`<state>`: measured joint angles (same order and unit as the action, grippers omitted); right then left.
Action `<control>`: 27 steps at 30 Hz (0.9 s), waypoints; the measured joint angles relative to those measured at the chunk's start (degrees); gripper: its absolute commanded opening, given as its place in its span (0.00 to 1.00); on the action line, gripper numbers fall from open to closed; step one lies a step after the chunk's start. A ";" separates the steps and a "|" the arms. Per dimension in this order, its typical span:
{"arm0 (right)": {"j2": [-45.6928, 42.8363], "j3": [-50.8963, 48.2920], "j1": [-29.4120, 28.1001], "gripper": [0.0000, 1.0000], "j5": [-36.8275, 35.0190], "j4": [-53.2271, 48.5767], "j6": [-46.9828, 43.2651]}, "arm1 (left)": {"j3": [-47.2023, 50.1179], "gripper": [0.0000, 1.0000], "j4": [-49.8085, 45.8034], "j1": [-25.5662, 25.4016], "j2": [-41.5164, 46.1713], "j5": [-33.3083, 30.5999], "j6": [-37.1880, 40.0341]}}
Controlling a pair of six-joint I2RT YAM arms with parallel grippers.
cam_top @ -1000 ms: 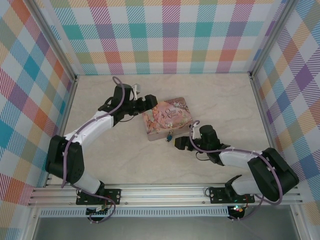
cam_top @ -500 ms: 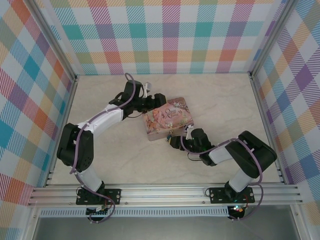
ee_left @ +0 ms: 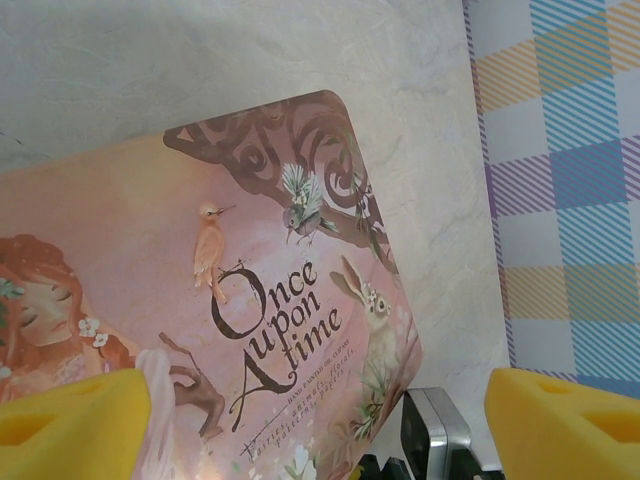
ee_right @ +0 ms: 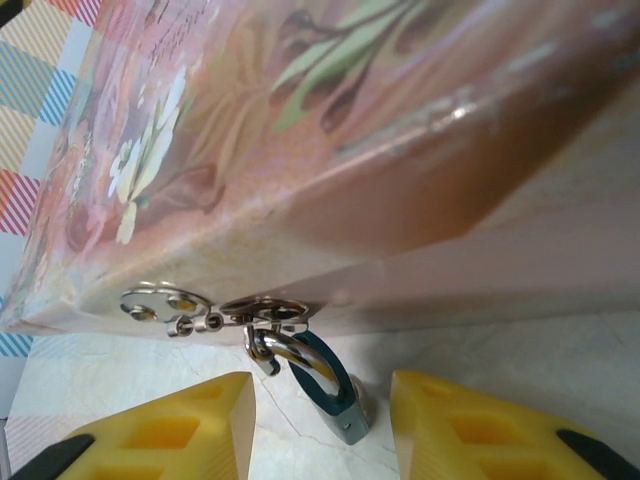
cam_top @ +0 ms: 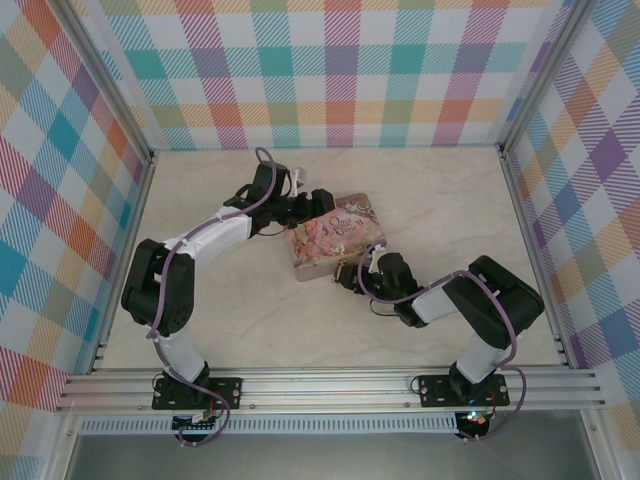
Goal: Unlock the padlock with the key
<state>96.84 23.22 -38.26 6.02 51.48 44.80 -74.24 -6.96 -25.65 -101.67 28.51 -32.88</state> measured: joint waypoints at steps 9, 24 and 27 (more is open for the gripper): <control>1.01 0.63 -0.09 0.26 -0.02 1.20 0.96 | -0.37 0.86 -0.02 -0.04 -0.28 -0.02 0.00; -1.25 1.92 -0.55 0.14 -2.84 -5.40 1.75 | -0.83 0.86 -0.48 -0.09 -0.98 -0.33 1.18; -2.93 2.93 -0.74 0.13 -4.35 -9.79 3.17 | -0.83 0.86 -0.63 -0.39 -0.98 -0.72 2.10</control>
<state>93.91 26.15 -39.00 1.67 41.69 47.97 -75.07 -7.60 -26.04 -102.65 27.79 -30.79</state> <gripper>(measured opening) 0.135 0.861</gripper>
